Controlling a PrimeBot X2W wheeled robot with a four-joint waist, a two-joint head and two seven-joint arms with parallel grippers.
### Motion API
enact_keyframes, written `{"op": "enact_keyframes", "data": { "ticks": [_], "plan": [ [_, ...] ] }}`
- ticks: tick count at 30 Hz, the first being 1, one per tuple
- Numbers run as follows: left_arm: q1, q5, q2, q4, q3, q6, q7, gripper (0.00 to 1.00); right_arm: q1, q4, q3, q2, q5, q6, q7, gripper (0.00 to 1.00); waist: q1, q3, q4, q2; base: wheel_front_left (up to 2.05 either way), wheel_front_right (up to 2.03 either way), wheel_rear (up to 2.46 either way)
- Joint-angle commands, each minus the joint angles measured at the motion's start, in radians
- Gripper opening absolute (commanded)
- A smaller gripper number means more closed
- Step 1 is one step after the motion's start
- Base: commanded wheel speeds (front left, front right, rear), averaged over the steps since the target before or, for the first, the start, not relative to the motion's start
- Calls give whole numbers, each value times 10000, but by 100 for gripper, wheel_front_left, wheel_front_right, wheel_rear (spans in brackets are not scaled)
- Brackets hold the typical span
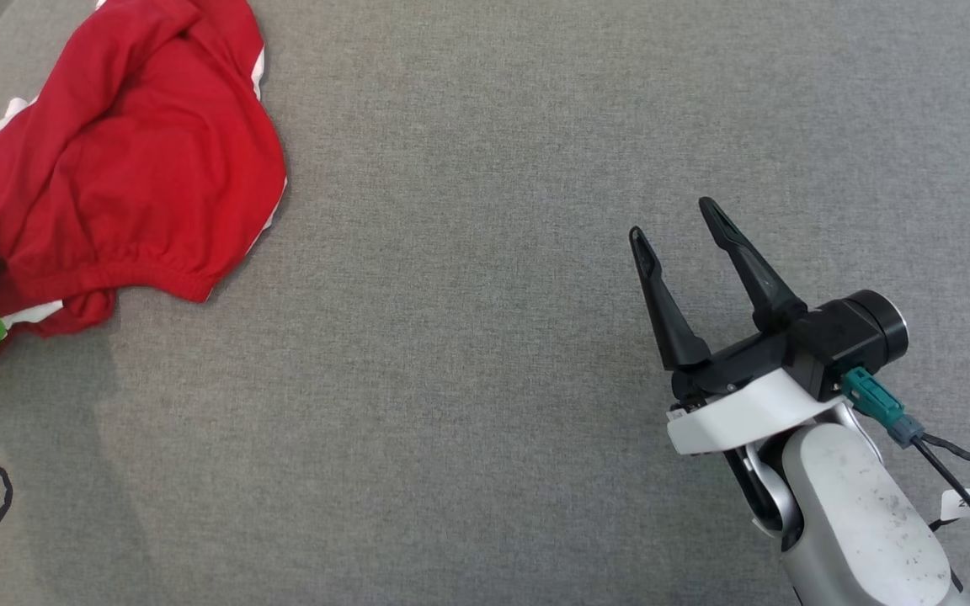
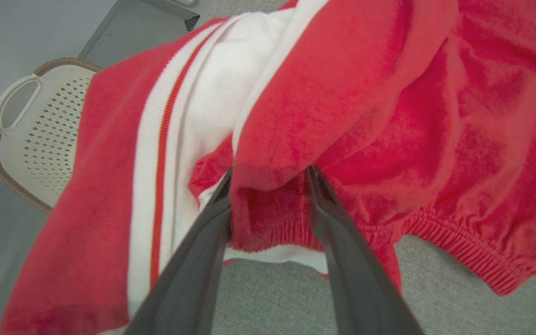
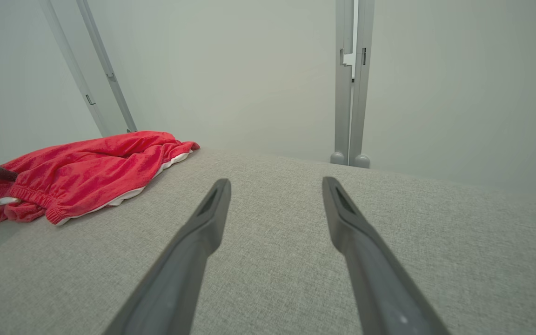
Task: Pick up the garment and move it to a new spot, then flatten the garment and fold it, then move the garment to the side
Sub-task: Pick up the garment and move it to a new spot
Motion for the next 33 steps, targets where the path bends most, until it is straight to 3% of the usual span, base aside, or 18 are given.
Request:
{"op": "enact_keyframes", "data": {
  "ticks": [1, 10, 19, 24, 33],
  "plan": [
    [-147, -65, 129, 21, -110, -27, -98, 0, -67, 6, -17, 45, 16, 4, -30, 100, -1, -108, 1, 0, 0, 0, 0],
    [-132, -196, 398, -454, -1066, -27, -708, 0, 330, 184, -65, 197, 169, 4, -30, 100, -1, -1188, 103, 0, 0, 0, 0],
    [-454, -756, 668, -2661, -2325, -28, -952, 0, 918, 164, -374, 396, 339, 4, -30, 100, -1, -2364, -24, 0, 0, 0, 0],
    [-585, -638, 780, -4334, -3187, -28, -1009, 0, 1154, 106, -589, 442, 365, 4, -30, 100, -1, -2828, -433, 0, 0, 0, 0],
    [-624, -953, 236, -7025, -3993, -26, -503, 0, 1422, -2, -832, 485, 376, 4, -30, 100, -1, -3363, -1721, 0, 0, 0, 0]
  ]
}}
